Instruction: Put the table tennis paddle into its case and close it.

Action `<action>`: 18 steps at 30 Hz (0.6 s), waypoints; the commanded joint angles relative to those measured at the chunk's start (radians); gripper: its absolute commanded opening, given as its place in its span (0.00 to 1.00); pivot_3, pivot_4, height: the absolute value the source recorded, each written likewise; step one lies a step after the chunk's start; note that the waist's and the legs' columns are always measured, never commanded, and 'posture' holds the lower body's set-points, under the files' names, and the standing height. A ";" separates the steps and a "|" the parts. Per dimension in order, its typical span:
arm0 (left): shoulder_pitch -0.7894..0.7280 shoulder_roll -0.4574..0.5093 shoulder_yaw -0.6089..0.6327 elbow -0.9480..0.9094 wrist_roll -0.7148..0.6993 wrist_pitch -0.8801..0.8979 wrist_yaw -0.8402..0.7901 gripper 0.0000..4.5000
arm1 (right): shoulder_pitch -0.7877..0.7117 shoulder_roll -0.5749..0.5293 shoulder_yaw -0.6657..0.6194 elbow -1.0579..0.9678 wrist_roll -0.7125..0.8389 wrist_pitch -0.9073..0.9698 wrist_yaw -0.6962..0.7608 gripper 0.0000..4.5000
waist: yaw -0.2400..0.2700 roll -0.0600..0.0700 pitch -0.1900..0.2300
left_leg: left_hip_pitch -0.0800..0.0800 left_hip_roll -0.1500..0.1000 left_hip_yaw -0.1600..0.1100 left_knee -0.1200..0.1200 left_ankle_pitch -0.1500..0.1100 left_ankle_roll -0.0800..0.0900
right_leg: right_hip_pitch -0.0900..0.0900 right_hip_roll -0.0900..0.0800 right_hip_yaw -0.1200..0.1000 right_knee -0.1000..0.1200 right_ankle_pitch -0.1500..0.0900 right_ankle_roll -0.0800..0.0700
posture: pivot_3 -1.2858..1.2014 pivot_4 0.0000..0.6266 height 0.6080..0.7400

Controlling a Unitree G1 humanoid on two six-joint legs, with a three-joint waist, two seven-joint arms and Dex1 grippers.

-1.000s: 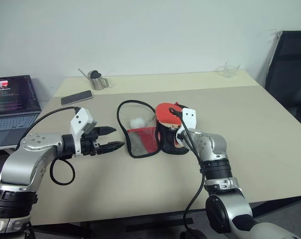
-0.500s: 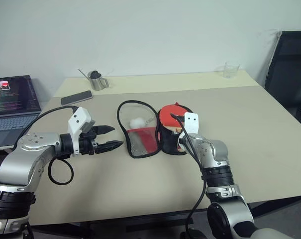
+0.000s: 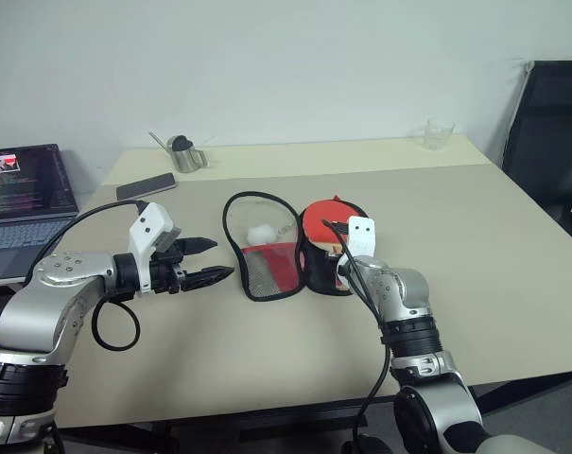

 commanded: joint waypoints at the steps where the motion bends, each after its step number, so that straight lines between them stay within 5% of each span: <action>1: -0.011 0.019 0.023 -0.039 -0.009 -0.001 -0.001 0.81 | 0.002 0.117 -0.015 0.004 0.023 -0.003 -0.002 0.24 | 0.000 0.000 0.000 | 0.000 0.000 0.000 0.000 0.000 0.000 | 0.000 0.000 0.000 0.000 0.000 0.000 | 0.52 0.24 1.00; 11: -0.017 0.011 0.015 -0.027 0.001 -0.012 0.006 0.81 | 0.001 0.099 -0.005 -0.003 0.033 0.007 0.003 0.97 | 0.003 -0.004 -0.003 | 0.003 0.000 0.001 0.000 0.000 0.000 | 0.002 0.000 0.001 0.000 0.000 0.000 | 0.52 0.24 1.00; 18: -0.042 0.001 0.013 0.022 0.024 -0.040 0.014 0.81 | -0.025 0.027 -0.018 -0.135 0.073 0.090 0.044 0.99 | 0.004 -0.005 -0.004 | 0.004 0.000 0.000 0.000 0.000 0.000 | 0.003 0.001 0.001 0.000 0.000 0.000 | 0.52 0.24 1.00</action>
